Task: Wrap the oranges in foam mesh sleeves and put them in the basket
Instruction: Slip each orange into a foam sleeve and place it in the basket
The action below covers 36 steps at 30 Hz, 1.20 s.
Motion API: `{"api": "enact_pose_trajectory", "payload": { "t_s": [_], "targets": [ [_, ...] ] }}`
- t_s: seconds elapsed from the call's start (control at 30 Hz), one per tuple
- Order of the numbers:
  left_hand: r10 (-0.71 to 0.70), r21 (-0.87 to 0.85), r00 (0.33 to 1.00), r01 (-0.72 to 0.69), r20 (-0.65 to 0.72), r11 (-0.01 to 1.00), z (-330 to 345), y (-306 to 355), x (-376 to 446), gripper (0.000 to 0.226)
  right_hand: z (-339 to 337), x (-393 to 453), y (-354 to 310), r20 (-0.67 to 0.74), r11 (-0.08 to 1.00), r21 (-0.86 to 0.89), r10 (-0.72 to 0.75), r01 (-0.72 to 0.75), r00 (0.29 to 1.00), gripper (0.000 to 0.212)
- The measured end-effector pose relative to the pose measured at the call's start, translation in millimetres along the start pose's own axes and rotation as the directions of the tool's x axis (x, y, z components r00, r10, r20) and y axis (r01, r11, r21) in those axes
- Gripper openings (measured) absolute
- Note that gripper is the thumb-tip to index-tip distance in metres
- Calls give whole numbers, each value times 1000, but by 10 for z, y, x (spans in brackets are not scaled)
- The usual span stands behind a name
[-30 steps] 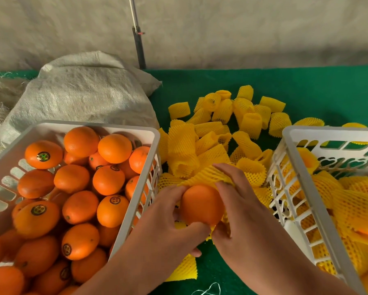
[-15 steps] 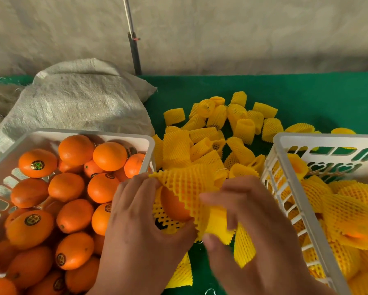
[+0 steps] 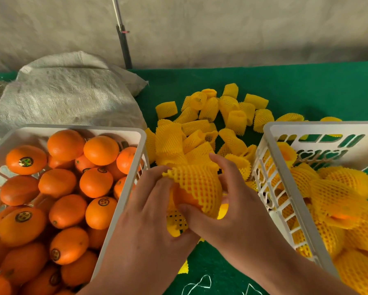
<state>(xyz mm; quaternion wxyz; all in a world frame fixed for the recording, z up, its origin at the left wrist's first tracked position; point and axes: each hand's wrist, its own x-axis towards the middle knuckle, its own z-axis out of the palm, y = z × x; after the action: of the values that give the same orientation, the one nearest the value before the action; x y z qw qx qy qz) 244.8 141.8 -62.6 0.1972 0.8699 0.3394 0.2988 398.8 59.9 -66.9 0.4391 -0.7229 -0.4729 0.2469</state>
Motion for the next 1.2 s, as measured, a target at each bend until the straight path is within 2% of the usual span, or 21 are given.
{"api": "enact_pose_trajectory", "payload": {
  "t_s": [0.13,0.3,0.4,0.5,0.57,0.67,0.77,0.9,1.0,1.07,1.2],
  "targets": [
    [4,-45,1000,-2,31,999,27,-4,14,48,-41,29,43,-88,998,-55,-29,24,996,94],
    [24,-102,997,-17,72,995,20,25,14,55,-81,60,80,-158,994,-96,-65,51,985,87],
    [34,-122,997,-26,67,992,3,36,2,45,-186,127,107,-256,990,-130,-87,55,963,81],
    [15,-84,996,-8,84,996,16,-2,-4,31,-452,245,132,-422,978,-203,-126,42,898,76],
    [18,-41,995,-14,96,999,33,-25,-8,22,-710,337,205,-529,956,-291,-141,-23,837,78],
    [14,37,988,-19,151,999,42,-35,-7,29,-1135,450,447,-628,875,-416,-79,-248,774,79],
    [4,68,983,-17,181,998,35,-48,-1,32,-1386,471,764,-646,773,-440,81,-457,759,81],
    [-2,113,980,-21,199,993,18,-35,1,30,-1372,418,1070,-643,680,-429,233,-595,729,81],
    [-8,138,979,-20,202,990,13,-20,1,29,-1362,416,1189,-642,669,-400,283,-626,712,71],
    [-5,149,980,-26,200,989,9,-11,3,27,-1391,424,1198,-626,666,-400,303,-630,718,76],
    [-3,162,981,-29,193,986,12,-14,-6,13,-1446,455,1081,-554,707,-416,302,-572,776,92]
  ]
}}
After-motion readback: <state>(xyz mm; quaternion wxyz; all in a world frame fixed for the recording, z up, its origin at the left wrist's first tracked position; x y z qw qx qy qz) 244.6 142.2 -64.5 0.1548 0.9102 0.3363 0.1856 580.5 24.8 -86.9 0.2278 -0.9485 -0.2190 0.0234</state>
